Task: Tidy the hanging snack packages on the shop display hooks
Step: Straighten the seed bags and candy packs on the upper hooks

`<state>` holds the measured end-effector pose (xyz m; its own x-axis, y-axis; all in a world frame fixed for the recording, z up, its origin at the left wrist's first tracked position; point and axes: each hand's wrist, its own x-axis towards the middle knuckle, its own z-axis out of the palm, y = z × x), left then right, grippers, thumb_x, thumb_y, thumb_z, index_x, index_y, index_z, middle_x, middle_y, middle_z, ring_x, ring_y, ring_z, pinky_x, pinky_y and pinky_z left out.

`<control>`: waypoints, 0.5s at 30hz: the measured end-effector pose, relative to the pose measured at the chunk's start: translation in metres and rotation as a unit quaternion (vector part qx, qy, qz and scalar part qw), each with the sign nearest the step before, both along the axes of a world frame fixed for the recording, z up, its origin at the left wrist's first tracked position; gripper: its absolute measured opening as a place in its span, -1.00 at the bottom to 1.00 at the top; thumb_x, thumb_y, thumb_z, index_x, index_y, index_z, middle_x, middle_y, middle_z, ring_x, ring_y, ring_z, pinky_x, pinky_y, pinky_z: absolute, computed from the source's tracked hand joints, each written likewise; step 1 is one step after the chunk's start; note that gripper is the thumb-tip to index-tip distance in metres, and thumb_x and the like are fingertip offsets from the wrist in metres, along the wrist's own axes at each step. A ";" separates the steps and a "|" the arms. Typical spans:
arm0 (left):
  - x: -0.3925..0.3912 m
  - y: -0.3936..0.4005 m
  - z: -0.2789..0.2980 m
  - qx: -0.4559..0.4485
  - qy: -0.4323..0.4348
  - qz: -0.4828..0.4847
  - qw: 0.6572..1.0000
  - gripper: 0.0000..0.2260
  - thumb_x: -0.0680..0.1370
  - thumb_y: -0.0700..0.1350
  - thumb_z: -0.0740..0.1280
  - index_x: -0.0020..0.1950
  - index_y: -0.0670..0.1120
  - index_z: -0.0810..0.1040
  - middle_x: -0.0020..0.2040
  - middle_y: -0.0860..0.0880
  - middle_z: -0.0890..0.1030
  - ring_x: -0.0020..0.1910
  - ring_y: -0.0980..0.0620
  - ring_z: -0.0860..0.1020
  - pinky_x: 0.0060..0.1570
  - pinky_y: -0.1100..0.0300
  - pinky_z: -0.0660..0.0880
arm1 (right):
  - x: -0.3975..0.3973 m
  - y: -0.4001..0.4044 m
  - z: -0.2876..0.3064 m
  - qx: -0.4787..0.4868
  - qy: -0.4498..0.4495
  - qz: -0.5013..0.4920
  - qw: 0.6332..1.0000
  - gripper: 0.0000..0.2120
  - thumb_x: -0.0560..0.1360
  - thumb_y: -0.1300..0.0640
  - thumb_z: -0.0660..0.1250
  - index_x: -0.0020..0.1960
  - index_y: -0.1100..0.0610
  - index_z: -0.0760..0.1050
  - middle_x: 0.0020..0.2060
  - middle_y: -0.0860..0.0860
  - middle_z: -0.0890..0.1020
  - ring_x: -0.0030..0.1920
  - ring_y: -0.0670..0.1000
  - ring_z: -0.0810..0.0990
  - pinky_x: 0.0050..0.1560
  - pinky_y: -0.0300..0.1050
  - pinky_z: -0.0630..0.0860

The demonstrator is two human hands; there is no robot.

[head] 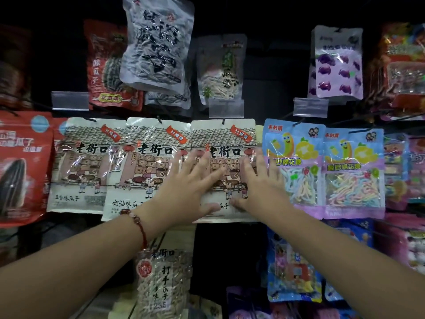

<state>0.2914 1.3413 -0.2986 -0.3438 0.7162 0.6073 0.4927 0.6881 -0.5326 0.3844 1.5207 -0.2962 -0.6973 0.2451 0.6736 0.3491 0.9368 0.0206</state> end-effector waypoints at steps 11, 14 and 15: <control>-0.042 -0.077 0.021 0.036 -0.167 0.091 0.981 0.04 0.20 0.69 0.05 0.39 0.39 -0.55 0.54 0.01 -0.48 0.54 -0.25 -0.39 0.48 -0.36 -0.26 | -0.022 -0.032 0.027 0.033 -0.086 0.115 0.989 -0.08 0.48 -0.35 0.27 0.62 -0.14 -0.20 0.61 0.06 -0.21 0.60 0.18 -0.23 0.52 0.18 -0.30; -0.049 -0.067 0.024 0.046 -0.152 0.084 0.984 0.07 0.16 0.71 0.05 0.41 0.38 -0.54 0.57 -0.02 -0.43 0.55 -0.27 -0.36 0.47 -0.39 -0.22 | -0.040 -0.038 0.020 0.022 -0.051 0.135 0.989 -0.11 0.50 -0.34 0.24 0.62 -0.12 -0.18 0.61 0.03 -0.24 0.59 0.11 -0.27 0.48 0.09 -0.37; -0.050 -0.065 0.023 0.044 -0.150 0.089 0.984 0.08 0.16 0.71 0.05 0.41 0.38 -0.54 0.57 -0.02 -0.45 0.54 -0.27 -0.38 0.47 -0.39 -0.23 | -0.046 -0.043 0.018 0.023 -0.047 0.149 0.987 -0.12 0.51 -0.35 0.23 0.62 -0.13 -0.19 0.60 0.01 -0.26 0.59 0.10 -0.30 0.47 0.09 -0.40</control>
